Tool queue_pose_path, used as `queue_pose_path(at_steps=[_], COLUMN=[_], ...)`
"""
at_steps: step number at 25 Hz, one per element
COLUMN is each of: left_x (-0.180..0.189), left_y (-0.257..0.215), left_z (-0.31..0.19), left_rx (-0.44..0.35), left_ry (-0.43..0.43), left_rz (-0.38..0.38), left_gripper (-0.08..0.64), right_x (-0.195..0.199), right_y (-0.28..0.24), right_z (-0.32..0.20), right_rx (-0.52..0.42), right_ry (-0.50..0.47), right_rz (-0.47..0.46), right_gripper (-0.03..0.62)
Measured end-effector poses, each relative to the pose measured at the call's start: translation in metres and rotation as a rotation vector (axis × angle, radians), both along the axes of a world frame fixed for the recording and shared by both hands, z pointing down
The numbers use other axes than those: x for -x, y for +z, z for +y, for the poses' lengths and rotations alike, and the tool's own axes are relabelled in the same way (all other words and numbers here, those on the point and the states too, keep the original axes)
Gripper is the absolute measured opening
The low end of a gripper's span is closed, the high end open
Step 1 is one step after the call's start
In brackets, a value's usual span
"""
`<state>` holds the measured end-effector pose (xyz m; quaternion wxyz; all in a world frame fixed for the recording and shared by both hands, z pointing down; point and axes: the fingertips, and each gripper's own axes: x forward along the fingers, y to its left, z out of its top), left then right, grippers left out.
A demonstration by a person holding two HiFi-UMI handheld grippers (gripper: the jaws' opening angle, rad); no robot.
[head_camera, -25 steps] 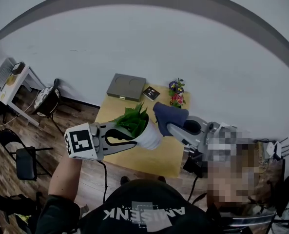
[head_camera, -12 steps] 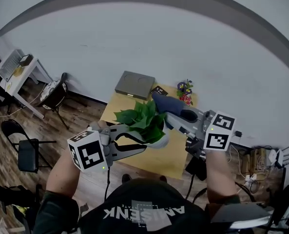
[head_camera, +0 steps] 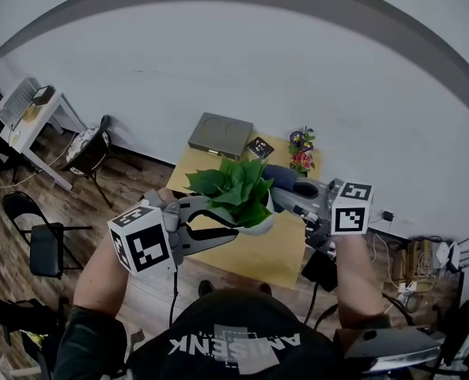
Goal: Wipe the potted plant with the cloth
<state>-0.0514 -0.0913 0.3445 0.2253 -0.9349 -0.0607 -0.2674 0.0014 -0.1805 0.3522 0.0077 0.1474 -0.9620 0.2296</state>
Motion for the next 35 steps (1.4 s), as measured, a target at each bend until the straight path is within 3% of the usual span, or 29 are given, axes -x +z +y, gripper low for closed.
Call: queue_pose_path(at_steps=[5,11,16,23,27,35], left_x=[0.001,0.003,-0.002,-0.003,-0.006,-0.006], left_y=[-0.004,-0.003,-0.006,-0.032,-0.040,-0.042], left_z=[0.004,-0.002,0.008,0.024,0.029,0.035], left_rx=[0.027,0.052,0.167,0.334,0.372,0.416], left_ry=[0.008,-0.005,0.035,0.127,0.148,0.139], left_rz=[0.022,0.026,0.034,0.094,0.128,0.118], left_gripper=[0.028,0.026,0.026,0.025,0.025,0.025], right_x=[-0.005,-0.014,-0.025,-0.030,-0.019,-0.006], right_y=[0.014,0.040,0.048,0.025,0.017,0.010], right_z=[0.015,0.025,0.034,0.017,0.021,0.043], right_rx=[0.037,0.085,0.089,0.082,0.074,0.023], right_ry=[-0.073,-0.072,-0.104,-0.139,-0.219,-0.417], right_rz=[-0.011,0.015,0.010,-0.106,-0.130,-0.143], right_gripper=[0.028,0.028,0.028,0.028,0.028,0.028])
